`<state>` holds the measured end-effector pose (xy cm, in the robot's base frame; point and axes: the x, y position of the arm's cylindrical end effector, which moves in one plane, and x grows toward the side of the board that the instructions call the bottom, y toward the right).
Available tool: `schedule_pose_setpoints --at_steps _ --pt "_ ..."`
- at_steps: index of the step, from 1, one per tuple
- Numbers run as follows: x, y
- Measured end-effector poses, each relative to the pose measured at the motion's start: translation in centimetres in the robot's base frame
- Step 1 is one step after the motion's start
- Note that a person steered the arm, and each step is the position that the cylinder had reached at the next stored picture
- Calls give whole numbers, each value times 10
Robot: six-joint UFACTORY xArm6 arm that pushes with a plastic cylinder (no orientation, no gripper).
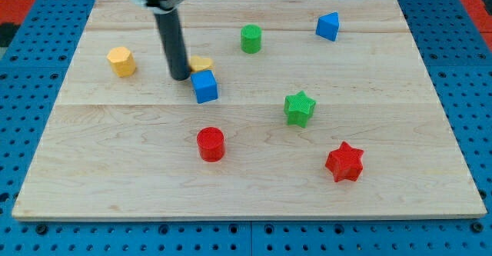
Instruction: Move the green circle to yellow heart
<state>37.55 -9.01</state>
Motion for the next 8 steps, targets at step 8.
schedule_pose_setpoints --at_steps 8 --pt "-75 64"
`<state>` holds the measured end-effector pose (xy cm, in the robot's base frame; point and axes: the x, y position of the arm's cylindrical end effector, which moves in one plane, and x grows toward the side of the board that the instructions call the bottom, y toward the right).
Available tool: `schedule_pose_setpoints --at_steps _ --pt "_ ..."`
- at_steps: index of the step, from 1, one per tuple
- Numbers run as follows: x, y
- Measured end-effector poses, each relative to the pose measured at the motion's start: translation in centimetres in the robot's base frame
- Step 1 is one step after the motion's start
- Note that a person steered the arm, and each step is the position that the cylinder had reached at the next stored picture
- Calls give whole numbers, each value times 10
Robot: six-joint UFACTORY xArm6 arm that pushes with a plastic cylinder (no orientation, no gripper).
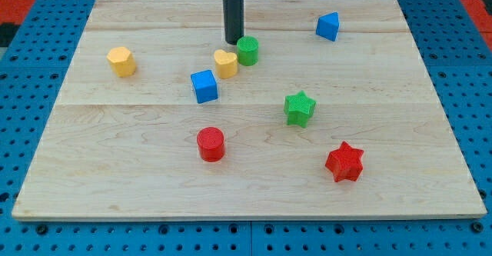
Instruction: Move the green circle to yellow heart
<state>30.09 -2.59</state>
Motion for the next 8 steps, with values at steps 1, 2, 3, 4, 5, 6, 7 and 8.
schedule_pose_setpoints --at_steps 1,2,3,4,5,6,7,8 --pt "-6 39" --pt "-13 38" --pt "-6 52" --pt "-1 59" --pt "-1 69" --pt "6 69" --pt "11 62" --pt "12 37"
